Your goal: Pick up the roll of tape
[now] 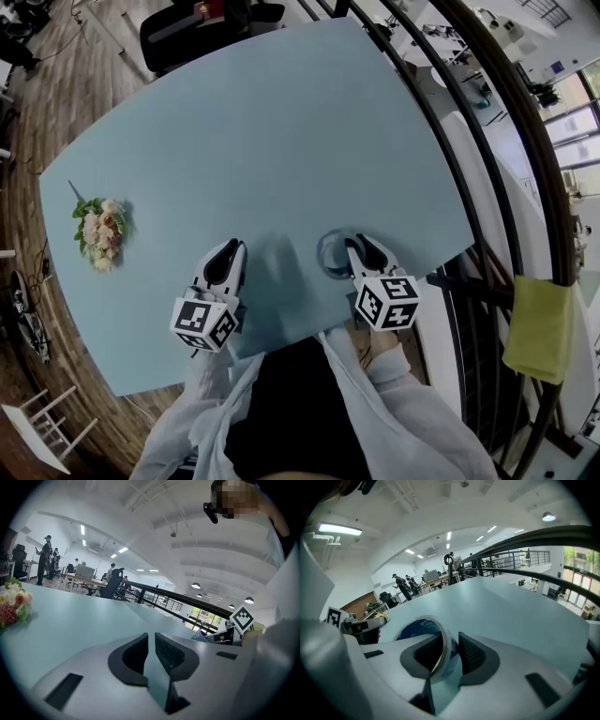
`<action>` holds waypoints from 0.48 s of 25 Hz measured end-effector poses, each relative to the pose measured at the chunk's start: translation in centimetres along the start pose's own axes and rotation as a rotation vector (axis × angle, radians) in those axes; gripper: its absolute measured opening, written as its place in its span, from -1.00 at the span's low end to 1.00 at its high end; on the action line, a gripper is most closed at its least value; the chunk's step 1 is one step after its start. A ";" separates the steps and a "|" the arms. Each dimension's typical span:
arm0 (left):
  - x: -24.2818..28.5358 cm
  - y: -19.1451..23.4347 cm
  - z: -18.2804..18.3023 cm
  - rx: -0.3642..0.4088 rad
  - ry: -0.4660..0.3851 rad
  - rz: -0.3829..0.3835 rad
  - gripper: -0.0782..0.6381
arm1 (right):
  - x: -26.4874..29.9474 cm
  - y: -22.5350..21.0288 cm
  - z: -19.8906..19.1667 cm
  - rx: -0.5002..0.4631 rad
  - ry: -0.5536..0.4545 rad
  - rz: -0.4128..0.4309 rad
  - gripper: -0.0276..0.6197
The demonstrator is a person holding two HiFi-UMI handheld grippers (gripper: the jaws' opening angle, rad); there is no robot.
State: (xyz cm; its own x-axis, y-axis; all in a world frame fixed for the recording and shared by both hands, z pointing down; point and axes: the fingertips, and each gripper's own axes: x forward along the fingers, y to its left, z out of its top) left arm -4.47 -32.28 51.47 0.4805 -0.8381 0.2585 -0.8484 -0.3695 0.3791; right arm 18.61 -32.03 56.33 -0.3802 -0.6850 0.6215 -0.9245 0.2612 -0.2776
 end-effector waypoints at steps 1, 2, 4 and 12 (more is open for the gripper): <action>-0.3 -0.2 -0.1 0.000 0.003 -0.002 -0.62 | -0.5 0.1 0.1 0.005 -0.013 -0.002 -0.57; -0.6 -0.3 -0.2 0.000 0.006 -0.005 -0.62 | -1.1 0.1 0.2 0.010 -0.026 -0.006 -0.57; -1.1 -0.7 -0.2 -0.003 0.006 -0.010 -0.62 | -2.1 0.2 0.4 0.017 -0.053 -0.014 -0.57; -2.7 -3.2 0.1 0.013 -0.007 -0.047 -0.62 | -6.5 0.1 0.6 0.041 -0.142 -0.054 -0.62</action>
State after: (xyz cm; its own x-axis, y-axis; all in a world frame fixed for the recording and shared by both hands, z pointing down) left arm -3.09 -28.88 49.52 0.5187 -0.8223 0.2341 -0.8276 -0.4140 0.3791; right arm 21.04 -27.97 51.78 -0.3197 -0.7872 0.5273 -0.9404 0.1954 -0.2784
